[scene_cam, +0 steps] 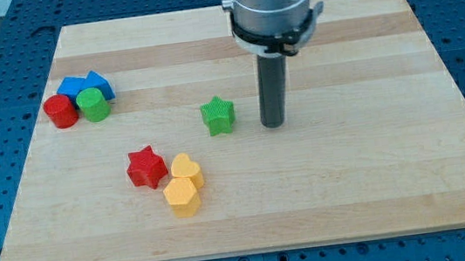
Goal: Place the green star below the red circle
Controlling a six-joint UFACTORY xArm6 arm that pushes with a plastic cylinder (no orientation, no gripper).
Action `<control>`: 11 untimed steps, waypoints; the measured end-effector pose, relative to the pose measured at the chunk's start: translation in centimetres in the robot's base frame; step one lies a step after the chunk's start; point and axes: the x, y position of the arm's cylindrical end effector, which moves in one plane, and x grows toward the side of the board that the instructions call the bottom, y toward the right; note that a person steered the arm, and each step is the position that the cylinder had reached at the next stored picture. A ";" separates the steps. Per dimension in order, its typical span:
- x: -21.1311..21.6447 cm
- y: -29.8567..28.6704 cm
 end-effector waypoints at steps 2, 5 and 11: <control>1.1 -14.0; -1.6 -11.1; -0.6 -23.2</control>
